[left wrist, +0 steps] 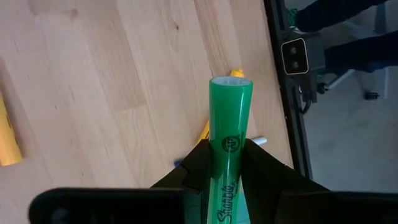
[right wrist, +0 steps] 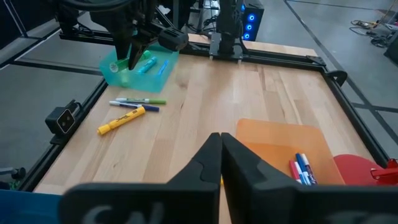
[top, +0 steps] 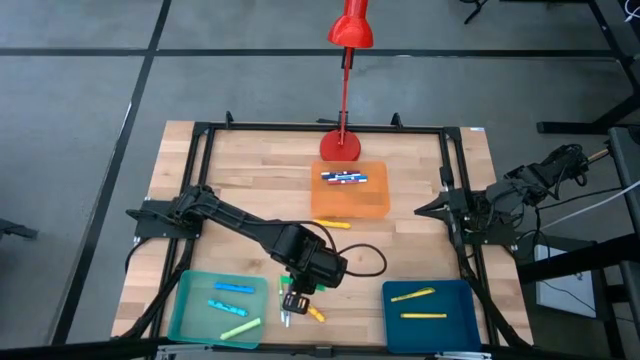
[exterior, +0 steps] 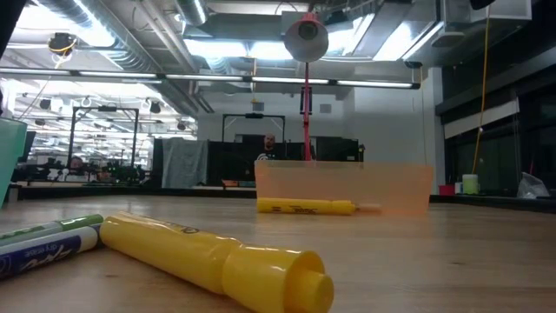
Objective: Pick & Place Markers
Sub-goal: Put the green highlighter pen into the green bin
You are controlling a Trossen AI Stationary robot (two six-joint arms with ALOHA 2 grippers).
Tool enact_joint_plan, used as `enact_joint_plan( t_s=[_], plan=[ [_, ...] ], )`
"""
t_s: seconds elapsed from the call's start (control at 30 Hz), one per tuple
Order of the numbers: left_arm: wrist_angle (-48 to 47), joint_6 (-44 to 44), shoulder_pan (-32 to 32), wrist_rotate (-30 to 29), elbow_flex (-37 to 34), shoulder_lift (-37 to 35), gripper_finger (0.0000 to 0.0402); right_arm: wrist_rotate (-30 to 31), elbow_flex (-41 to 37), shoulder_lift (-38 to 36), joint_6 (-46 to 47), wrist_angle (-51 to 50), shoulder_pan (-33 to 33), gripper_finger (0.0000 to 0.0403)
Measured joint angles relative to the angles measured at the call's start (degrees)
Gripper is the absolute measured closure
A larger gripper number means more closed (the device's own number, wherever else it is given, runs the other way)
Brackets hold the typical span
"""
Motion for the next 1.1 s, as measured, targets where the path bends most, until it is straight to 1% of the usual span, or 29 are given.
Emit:
enact_joint_plan(
  t_s=[0.13, 0.4, 0.57, 0.67, 0.83, 0.97, 1.1],
  plan=[
    [-0.02, 2.05, 0.00, -0.06, 0.00, 0.00, 0.0344, -0.02, 0.00, 0.00, 1.23, 0.00, 0.00, 0.0398],
    [-1.81, 5.78, -0.41, -1.71, 0.00, 0.00, 0.0344, 0.00, 0.00, 0.00, 5.80, 0.00, -0.01, 0.0379],
    [-3.84, 5.70, -2.86, -1.49, -1.06, -0.17, 0.0344, 0.02, 0.00, 0.00, 7.77, 0.00, 0.02, 0.0378],
    [-5.07, 4.91, -5.19, -1.14, -4.00, -0.84, 0.0344, 0.02, 0.00, 0.00, 7.80, 0.02, 0.02, 0.0378],
    [-2.68, 3.75, -8.42, -1.17, -9.89, -3.97, 0.0344, 0.05, 0.00, 0.01, 10.13, 0.04, 0.01, 0.0377],
    [0.41, 1.66, -10.05, -0.92, -17.39, -7.47, 0.0344, 0.07, 0.00, 0.04, 12.64, 0.03, 0.02, 0.0377],
    [6.56, -3.26, -12.03, -0.68, -26.25, -12.76, 0.0344, 0.07, 0.00, 0.17, 13.58, 0.04, 0.02, 0.0377]
  ],
)
